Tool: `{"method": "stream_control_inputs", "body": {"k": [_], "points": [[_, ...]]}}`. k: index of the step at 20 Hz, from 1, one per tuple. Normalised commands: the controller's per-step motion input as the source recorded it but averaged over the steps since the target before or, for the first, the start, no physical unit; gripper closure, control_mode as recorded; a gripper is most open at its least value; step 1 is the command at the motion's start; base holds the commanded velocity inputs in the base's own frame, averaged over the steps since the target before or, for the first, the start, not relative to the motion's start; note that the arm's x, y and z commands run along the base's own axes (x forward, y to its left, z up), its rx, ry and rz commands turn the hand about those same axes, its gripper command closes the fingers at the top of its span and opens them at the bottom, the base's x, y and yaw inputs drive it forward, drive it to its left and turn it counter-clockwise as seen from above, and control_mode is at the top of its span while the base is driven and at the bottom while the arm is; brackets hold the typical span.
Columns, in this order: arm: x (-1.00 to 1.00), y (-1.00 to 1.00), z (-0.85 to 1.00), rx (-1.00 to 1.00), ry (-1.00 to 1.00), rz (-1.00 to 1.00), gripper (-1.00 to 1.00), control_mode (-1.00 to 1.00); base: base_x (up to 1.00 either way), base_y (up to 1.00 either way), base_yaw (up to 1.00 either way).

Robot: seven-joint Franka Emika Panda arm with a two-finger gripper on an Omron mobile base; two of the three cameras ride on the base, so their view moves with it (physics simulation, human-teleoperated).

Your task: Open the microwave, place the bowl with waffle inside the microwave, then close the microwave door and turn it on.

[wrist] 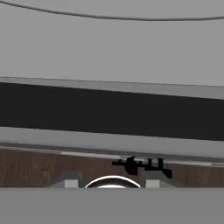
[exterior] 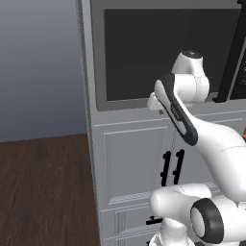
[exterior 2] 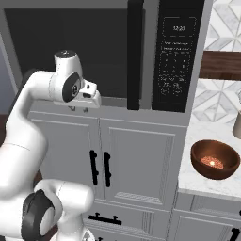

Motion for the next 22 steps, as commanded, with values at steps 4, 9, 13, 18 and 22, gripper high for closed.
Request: {"method": "stream_control_inputs", "body": {"k": [4, 9, 13, 18, 22], "points": [[-0.56, -0.06, 0.06, 0.00, -0.17, -0.02, -1.00, -1.00, 0.00, 0.00, 0.00], [-0.84, -0.31, 0.26, 0.00, -0.87, -0.05, -1.00, -1.00, 0.00, 0.00, 0.00], [-0.30, -0.56, 0.21, 0.00, -0.59, -0.03, -1.00, -1.00, 0.00, 0.00, 0.00], [0.08, -0.55, 0.00, 0.01, 0.00, -0.02, -1.00, -1.00, 0.00, 0.00, 0.00], [0.00, -0.78, 0.37, 0.12, -0.04, 0.00, -1.00, -1.00, 0.00, 0.00, 0.00]]}}
